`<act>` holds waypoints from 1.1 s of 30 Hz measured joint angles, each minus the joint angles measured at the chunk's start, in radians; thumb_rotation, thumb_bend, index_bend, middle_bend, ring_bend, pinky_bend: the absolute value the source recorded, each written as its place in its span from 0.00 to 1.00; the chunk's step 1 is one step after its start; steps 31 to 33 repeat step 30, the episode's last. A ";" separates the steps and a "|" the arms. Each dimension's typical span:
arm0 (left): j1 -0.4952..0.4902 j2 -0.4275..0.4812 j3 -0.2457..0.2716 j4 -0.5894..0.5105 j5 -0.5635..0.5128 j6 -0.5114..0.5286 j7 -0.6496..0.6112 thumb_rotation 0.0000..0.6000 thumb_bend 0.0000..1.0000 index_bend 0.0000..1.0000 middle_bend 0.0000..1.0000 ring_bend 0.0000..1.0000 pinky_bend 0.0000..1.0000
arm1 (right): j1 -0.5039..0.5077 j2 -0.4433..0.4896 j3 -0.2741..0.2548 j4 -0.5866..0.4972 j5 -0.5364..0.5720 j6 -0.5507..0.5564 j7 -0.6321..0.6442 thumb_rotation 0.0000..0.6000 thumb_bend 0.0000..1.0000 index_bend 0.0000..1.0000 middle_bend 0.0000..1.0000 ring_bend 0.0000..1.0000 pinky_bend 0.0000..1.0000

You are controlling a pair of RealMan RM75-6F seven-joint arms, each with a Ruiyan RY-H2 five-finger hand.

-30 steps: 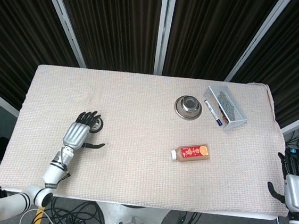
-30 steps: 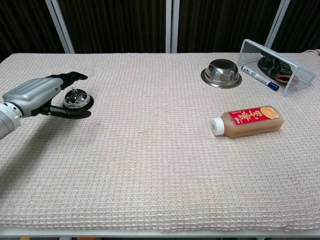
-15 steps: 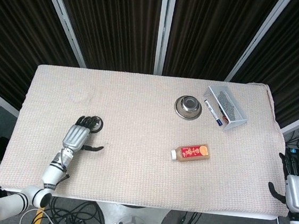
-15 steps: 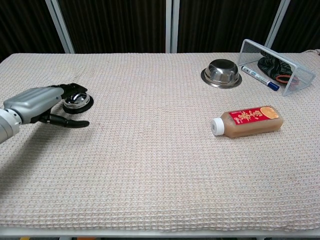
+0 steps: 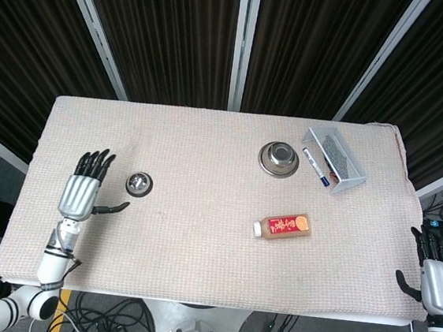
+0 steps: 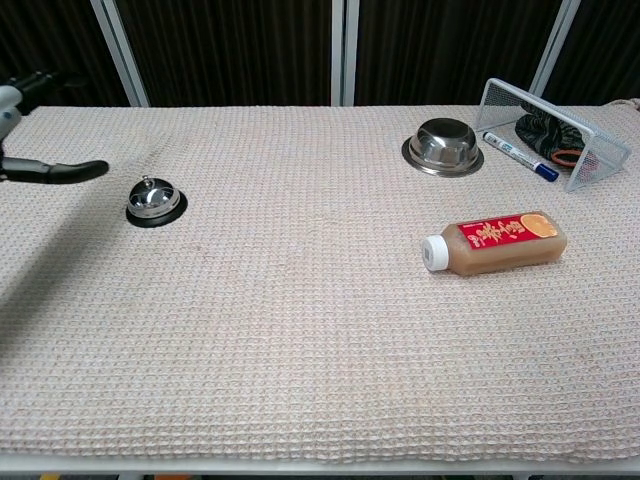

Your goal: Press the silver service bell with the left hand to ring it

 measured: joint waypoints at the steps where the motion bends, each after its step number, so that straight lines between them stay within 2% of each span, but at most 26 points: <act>1: 0.022 0.025 0.007 -0.028 -0.002 0.016 0.012 0.31 0.00 0.00 0.00 0.00 0.00 | 0.000 -0.001 -0.001 0.001 -0.001 0.000 0.000 1.00 0.24 0.00 0.00 0.00 0.00; 9: 0.164 0.212 0.076 -0.226 -0.003 0.124 0.083 0.30 0.00 0.00 0.00 0.00 0.00 | 0.000 -0.009 -0.005 0.001 -0.014 0.004 0.000 1.00 0.24 0.00 0.00 0.00 0.00; 16: 0.279 0.356 0.167 -0.366 0.028 0.202 0.140 0.31 0.00 0.00 0.00 0.00 0.00 | 0.002 -0.020 -0.008 -0.007 -0.022 0.007 -0.010 1.00 0.24 0.00 0.00 0.00 0.00; 22: 0.323 0.394 0.166 -0.385 0.038 0.239 0.123 0.31 0.00 0.00 0.00 0.00 0.00 | 0.003 -0.025 -0.010 -0.012 -0.026 0.008 -0.025 1.00 0.24 0.00 0.00 0.00 0.00; 33: 0.328 0.381 0.157 -0.371 0.063 0.232 0.119 0.31 0.00 0.00 0.00 0.00 0.00 | -0.001 -0.023 -0.012 -0.010 -0.026 0.013 -0.029 1.00 0.24 0.00 0.00 0.00 0.00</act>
